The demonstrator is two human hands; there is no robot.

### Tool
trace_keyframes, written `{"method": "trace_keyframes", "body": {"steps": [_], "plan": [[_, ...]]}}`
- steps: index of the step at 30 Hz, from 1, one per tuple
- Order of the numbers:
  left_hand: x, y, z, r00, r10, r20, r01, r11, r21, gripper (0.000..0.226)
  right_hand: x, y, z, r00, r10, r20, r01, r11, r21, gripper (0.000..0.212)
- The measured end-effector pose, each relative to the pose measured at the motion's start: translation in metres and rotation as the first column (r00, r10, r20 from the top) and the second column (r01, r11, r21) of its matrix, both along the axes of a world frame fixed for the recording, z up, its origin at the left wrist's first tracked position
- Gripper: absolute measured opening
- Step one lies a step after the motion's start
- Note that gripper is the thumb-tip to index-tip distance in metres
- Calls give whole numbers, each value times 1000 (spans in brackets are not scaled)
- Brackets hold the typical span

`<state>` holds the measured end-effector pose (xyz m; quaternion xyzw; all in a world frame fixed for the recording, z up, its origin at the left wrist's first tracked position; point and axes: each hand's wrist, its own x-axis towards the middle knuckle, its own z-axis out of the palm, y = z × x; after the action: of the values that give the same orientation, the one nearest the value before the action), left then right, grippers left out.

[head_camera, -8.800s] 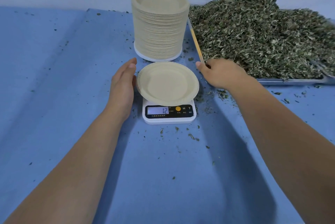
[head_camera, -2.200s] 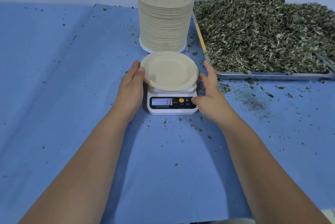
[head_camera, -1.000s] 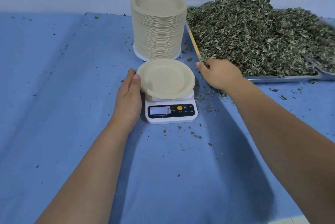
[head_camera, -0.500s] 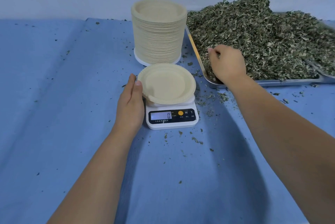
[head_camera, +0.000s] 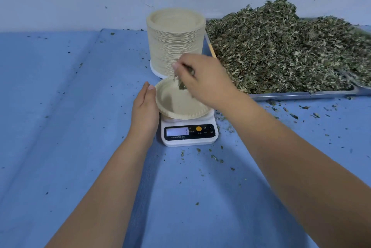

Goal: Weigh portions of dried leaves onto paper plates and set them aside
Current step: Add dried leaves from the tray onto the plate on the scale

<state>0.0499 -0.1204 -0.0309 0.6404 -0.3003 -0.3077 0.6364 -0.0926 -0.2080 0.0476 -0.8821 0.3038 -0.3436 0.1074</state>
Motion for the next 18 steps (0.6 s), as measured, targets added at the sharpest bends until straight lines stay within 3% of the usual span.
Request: {"method": "trace_keyframes", "body": {"steps": [4, 5, 9, 13, 16, 18], "plan": [[-3, -1, 0, 1000, -10, 26, 10, 1000, 1, 55, 9, 5, -18, 946, 108, -304, -91, 993, 72, 37], [-4, -2, 0, 998, -14, 54, 15, 1000, -2, 55, 8, 4, -19, 940, 116, -322, -96, 992, 80, 40], [-5, -1, -4, 988, -18, 152, 18, 1000, -3, 54, -9, -4, -15, 992, 94, -90, -86, 993, 86, 37], [-5, 2, -11, 997, 43, 58, -41, 998, -38, 56, -44, -28, -27, 982, -182, -53, 184, 982, 38, 34], [-5, 3, -13, 998, 50, 36, -49, 998, -45, 57, -68, -45, -45, 861, -430, -270, 447, 895, -2, 43], [-5, 3, -15, 998, 46, 50, -44, 998, -48, 57, -76, -50, -55, 761, -479, -436, 521, 853, -28, 55]]}}
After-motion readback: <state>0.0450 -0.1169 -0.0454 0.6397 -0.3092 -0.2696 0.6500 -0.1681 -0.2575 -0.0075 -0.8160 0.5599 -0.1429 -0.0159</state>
